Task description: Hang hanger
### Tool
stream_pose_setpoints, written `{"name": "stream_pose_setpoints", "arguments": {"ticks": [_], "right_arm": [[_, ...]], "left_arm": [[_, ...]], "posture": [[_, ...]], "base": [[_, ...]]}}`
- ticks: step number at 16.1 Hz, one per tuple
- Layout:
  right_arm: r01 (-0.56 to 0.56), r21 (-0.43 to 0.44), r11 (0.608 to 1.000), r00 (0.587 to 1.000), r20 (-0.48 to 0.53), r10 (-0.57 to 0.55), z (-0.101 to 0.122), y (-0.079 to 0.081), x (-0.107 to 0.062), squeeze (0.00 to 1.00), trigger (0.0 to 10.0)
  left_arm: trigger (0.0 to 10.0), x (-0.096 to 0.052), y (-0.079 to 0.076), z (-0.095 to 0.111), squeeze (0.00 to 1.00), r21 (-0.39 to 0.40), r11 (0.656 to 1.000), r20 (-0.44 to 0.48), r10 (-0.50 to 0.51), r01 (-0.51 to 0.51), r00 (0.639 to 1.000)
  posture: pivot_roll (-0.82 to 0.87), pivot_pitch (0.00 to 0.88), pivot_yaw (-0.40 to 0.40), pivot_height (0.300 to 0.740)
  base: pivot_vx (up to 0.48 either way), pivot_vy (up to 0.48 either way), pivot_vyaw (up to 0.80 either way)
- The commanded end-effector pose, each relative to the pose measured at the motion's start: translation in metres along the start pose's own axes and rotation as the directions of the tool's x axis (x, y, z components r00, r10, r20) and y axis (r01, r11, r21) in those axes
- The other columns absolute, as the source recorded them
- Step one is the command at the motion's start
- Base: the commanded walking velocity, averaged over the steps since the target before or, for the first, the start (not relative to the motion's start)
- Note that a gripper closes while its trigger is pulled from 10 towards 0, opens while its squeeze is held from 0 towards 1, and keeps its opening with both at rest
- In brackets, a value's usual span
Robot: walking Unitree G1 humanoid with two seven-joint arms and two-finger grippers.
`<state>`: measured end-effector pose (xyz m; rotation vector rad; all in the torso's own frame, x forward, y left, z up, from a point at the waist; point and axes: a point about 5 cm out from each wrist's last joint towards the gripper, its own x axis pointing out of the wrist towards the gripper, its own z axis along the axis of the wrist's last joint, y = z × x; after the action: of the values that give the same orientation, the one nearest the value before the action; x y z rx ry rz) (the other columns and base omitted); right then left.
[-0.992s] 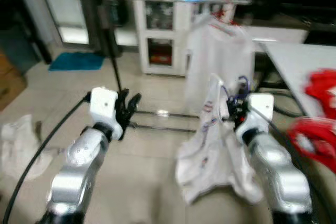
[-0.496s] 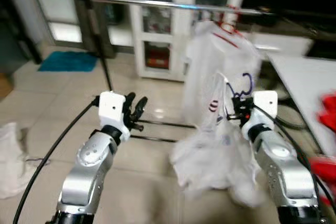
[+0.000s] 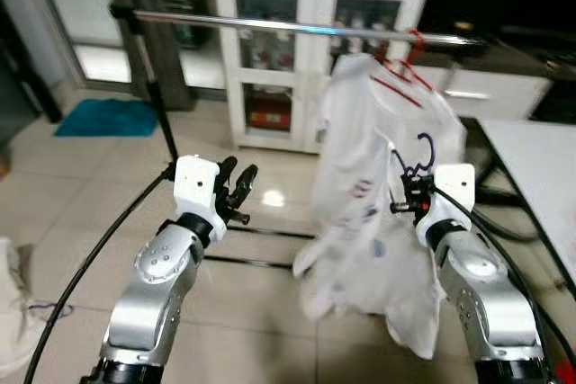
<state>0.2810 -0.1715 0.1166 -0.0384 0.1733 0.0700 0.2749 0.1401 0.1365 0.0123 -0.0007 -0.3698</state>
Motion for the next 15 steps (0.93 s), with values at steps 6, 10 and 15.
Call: {"name": "stream_pose_setpoints", "arguments": {"ticks": [6, 10, 15], "right_arm": [[-0.093, -0.05, 0.994, 0.992, 0.083, 0.097, 0.019, 0.017, 0.003, 0.0, 10.0], [-0.065, -0.032, 0.997, 0.991, 0.114, 0.068, 0.026, 0.014, 0.004, 0.0, 10.0], [-0.087, 0.012, 0.996, 0.983, 0.164, 0.084, 0.041, 0.017, 0.005, 0.0, 10.0]], "left_arm": [[10.0, -0.003, 0.006, 0.004, 0.0, 0.034, 0.999, -0.003, 0.007, -0.007, 1.0], [10.0, 0.0, 0.005, 0.003, 0.0, 0.042, 0.999, -0.01, -0.016, 0.016, 1.0], [10.0, 0.002, -0.002, 0.006, 0.0, 0.016, 0.998, 0.007, -0.064, 0.063, 0.998]], "posture": [[0.08, 0.0, -0.017, 0.74], [0.07, 0.0, -0.008, 0.74], [0.08, 0.0, -0.007, 0.74]], "base": [[0.48, 0.0, 0.13], [0.48, 0.0, 0.4], [0.272, 0.0, 0.0]]}}
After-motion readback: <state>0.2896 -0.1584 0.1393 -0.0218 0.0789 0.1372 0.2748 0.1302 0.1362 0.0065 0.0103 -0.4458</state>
